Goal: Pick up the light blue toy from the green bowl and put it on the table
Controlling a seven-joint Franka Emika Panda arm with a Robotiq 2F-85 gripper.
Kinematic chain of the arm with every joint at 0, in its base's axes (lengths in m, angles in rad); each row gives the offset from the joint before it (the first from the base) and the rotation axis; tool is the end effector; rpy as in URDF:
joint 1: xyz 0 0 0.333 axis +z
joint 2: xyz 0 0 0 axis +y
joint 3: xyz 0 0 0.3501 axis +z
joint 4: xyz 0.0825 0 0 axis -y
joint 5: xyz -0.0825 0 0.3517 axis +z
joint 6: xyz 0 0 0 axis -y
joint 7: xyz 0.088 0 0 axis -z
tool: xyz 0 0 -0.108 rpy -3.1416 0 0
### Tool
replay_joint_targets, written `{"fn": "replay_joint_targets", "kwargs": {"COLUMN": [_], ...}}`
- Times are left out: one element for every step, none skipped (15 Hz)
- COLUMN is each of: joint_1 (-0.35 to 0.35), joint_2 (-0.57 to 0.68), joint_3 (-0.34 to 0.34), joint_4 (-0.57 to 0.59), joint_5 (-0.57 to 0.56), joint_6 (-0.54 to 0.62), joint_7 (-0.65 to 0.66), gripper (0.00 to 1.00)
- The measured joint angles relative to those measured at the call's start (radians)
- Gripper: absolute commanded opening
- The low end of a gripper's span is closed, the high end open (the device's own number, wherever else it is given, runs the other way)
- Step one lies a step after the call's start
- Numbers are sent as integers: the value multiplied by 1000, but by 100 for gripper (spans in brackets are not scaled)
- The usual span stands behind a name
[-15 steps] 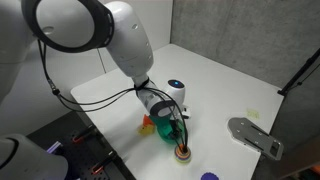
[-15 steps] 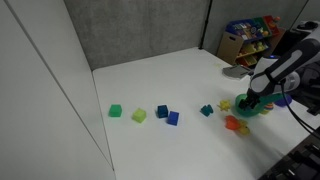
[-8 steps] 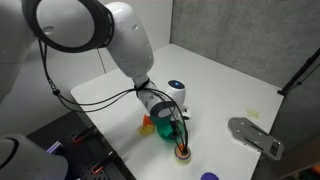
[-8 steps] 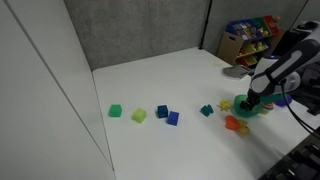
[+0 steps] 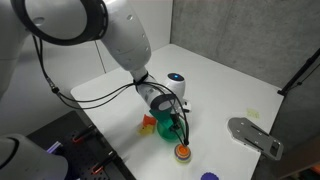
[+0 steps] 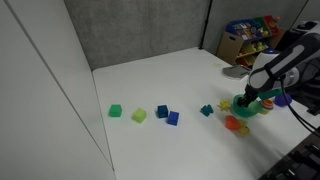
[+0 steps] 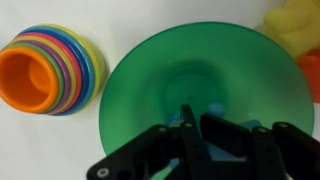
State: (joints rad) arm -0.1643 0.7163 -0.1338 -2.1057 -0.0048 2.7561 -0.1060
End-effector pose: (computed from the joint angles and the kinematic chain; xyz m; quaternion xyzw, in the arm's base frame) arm 0.5381 -0.1651 0.1246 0.9954 -0.0786 -0.0385 0.0382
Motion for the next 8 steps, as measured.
{"fn": "replay_joint_targets", "kwargs": {"joint_1": [3, 6, 9, 10, 12, 13, 14, 16], "joint_2": [-13, -25, -39, -52, -68, -88, -111, -135], "joint_3": [0, 0, 1, 3, 6, 11, 19, 28], "joint_4": [0, 0, -1, -1, -2, -4, -8, -13], "joint_5": [0, 0, 0, 0, 0, 0, 0, 0], "joint_6": [-8, -14, -20, -29, -38, -51, -63, -78], "joint_7": [0, 1, 1, 1, 1, 1, 1, 1], "gripper": [4, 4, 5, 4, 4, 4, 4, 4]}}
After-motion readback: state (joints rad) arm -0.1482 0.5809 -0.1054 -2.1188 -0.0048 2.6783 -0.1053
